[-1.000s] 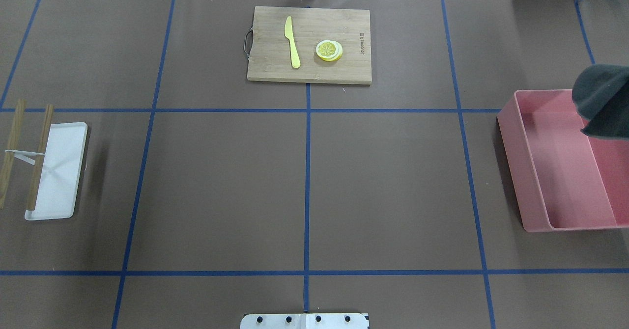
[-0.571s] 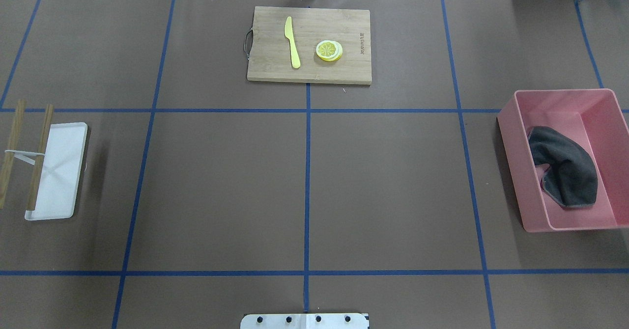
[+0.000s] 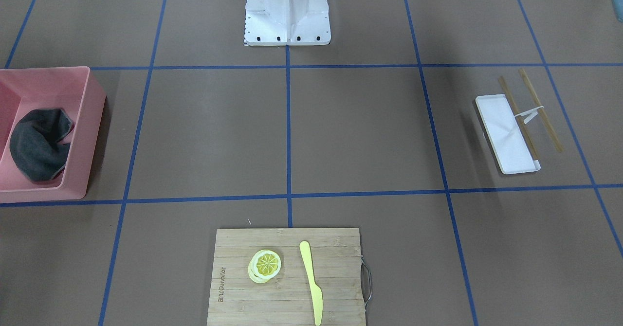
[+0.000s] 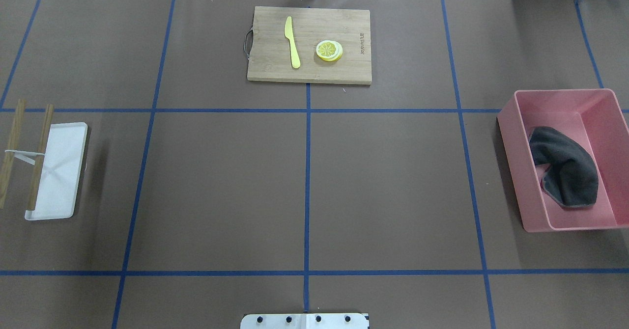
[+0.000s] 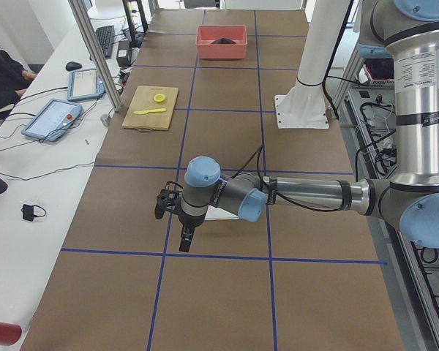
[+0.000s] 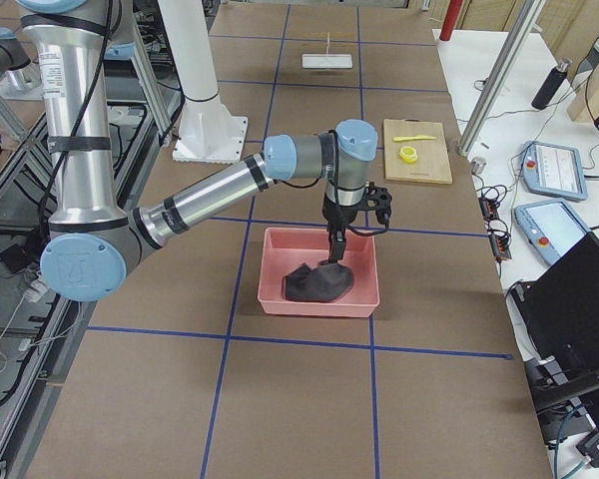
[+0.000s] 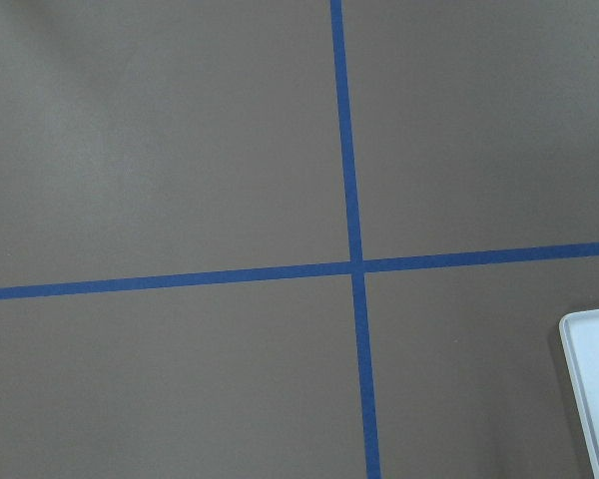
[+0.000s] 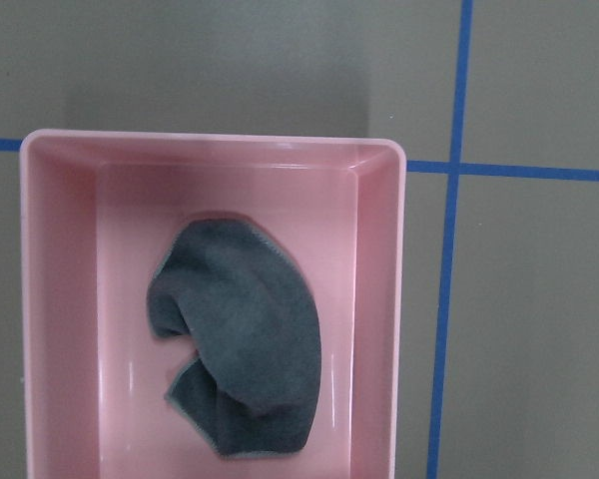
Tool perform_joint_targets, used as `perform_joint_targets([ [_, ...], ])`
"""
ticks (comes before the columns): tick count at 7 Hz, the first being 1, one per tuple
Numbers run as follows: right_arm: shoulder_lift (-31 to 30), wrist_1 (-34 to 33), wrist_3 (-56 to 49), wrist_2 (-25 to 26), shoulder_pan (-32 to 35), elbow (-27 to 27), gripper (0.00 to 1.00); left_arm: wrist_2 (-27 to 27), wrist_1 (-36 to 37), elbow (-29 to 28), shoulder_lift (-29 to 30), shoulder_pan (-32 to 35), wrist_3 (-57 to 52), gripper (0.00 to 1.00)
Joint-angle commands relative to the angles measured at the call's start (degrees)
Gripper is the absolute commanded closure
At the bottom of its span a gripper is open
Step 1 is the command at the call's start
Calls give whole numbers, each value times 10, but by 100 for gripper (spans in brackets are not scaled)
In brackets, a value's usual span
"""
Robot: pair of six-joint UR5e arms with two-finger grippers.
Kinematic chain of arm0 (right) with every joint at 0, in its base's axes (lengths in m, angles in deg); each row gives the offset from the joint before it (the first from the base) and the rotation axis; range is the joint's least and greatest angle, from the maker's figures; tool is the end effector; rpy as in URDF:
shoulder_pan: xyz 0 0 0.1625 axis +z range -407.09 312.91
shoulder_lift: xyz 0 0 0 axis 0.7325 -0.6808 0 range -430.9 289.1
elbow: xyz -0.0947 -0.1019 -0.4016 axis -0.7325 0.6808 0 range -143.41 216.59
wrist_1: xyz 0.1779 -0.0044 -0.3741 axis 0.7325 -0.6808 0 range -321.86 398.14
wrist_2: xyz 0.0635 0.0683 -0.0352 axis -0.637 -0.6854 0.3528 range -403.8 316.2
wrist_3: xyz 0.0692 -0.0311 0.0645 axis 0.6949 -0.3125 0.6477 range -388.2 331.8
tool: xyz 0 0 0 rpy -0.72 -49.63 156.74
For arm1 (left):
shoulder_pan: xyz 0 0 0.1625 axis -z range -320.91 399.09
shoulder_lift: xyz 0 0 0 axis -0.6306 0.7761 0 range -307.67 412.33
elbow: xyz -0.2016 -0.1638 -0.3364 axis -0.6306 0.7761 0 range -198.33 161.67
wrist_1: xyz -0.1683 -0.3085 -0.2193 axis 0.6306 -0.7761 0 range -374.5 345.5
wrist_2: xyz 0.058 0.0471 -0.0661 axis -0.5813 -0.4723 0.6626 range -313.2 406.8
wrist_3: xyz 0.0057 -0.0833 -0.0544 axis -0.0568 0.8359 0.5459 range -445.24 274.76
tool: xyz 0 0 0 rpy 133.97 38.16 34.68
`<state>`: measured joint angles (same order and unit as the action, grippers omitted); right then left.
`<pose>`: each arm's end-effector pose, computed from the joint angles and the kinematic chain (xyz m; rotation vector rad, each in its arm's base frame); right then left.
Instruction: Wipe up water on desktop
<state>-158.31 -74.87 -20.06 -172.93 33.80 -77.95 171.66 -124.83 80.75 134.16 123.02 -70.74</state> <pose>-0.0053 -0.4784 0.4782 -0.0341 -0.6853 -0.0407 -0.0278 -0.4599 0.6170 0.2458 0.6555 -0.0283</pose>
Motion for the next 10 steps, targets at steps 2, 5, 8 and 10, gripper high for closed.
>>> perform_joint_targets([
  [2, -5, 92, 0, -5, 53, 112, 0, 8, 6, -24, -6, 4, -55, 2],
  [5, -18, 260, 1, -26, 70, 250, 0, 68, 5, -35, -33, 16, -57, 2],
  [8, -19, 263, 0, -38, 89, 267, 0, 130, 68, -25, -21, 49, -61, 2],
  [10, -12, 261, 0, -44, 95, 261, 0, 126, 112, -25, -5, 53, -111, 2],
])
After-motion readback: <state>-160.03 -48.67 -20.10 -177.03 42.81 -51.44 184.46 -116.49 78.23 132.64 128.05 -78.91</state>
